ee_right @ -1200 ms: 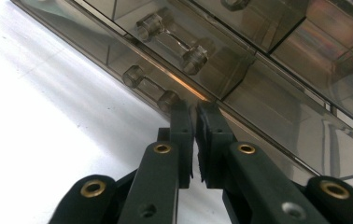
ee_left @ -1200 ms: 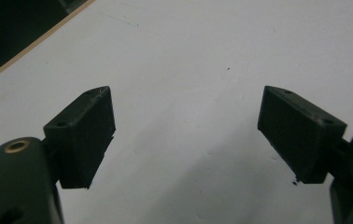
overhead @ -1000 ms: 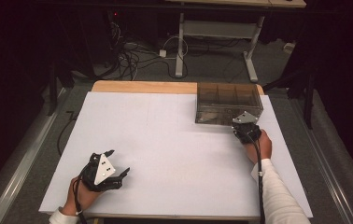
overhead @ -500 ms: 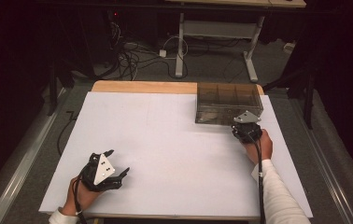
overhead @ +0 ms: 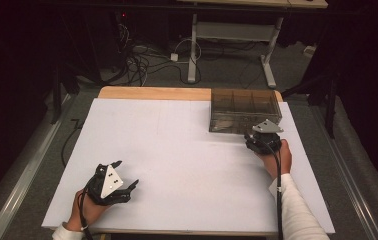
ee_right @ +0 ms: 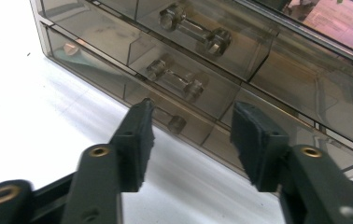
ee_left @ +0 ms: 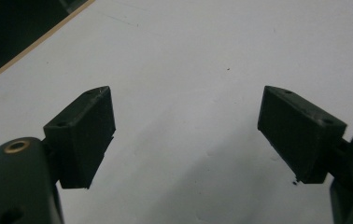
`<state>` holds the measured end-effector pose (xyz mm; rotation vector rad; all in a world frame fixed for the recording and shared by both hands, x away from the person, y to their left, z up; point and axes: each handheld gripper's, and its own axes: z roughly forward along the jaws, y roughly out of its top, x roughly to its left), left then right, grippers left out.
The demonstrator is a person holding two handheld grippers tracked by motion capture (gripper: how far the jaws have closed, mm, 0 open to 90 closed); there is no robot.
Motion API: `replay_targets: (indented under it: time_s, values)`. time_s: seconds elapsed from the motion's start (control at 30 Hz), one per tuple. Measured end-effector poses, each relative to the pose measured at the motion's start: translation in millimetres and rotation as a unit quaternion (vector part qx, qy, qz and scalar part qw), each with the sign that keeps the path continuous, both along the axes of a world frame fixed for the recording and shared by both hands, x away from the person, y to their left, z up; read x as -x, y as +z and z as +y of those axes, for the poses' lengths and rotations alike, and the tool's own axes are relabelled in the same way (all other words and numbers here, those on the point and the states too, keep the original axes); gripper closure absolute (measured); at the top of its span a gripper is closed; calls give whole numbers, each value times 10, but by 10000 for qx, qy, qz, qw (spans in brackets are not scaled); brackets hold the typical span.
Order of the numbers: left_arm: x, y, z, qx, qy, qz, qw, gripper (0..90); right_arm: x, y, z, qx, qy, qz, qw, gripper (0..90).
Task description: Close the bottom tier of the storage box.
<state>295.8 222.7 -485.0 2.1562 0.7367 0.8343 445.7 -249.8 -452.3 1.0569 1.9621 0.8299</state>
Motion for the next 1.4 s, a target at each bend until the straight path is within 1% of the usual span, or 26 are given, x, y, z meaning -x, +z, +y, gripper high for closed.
replay_targets:
  time_s: [0.13, 0.3, 0.5, 0.57, 0.63, 0.73, 0.8, 0.9, 1.07, 1.4]
  values:
    - [0, -2, 1, 1, -2, 2, 10000, 182, 18, 7, -14, -162, -103, -83, 9998, 384]
    - [-1, -4, -4, -6, -8, 9, 10000, 182, 51, 16, -28, -417, -206, -202, 9987, 293]
    - [-3, -7, -10, -23, -7, 19, 10000, 181, 84, 7, -1, -527, -310, -281, 9977, 183]
    - [-2, -5, -9, -15, -4, 12, 10000, 182, 91, 2, 3, -598, -352, -286, 9972, 162]
    - [-1, -5, -8, -24, -1, 9, 10000, 182, 98, 9, 8, -579, -384, -307, 9971, 157]
    - [-1, -6, -7, -34, -4, 10, 10000, 181, 116, 25, 4, -731, -380, -310, 9961, 158]
    - [-1, -5, -8, -32, -6, 8, 10000, 182, 123, 36, 2, -714, -362, -335, 9962, 157]
    - [0, -5, -5, -35, -4, 5, 10000, 182, 142, 56, 2, -769, -345, -341, 9959, 157]
    - [2, -5, -8, -37, -9, 2, 10000, 182, 189, 103, 15, -766, -295, -400, 9958, 157]
    - [5, -3, -4, -44, -8, 1, 10000, 182, 285, 192, 49, -758, -87, -523, 9957, 160]
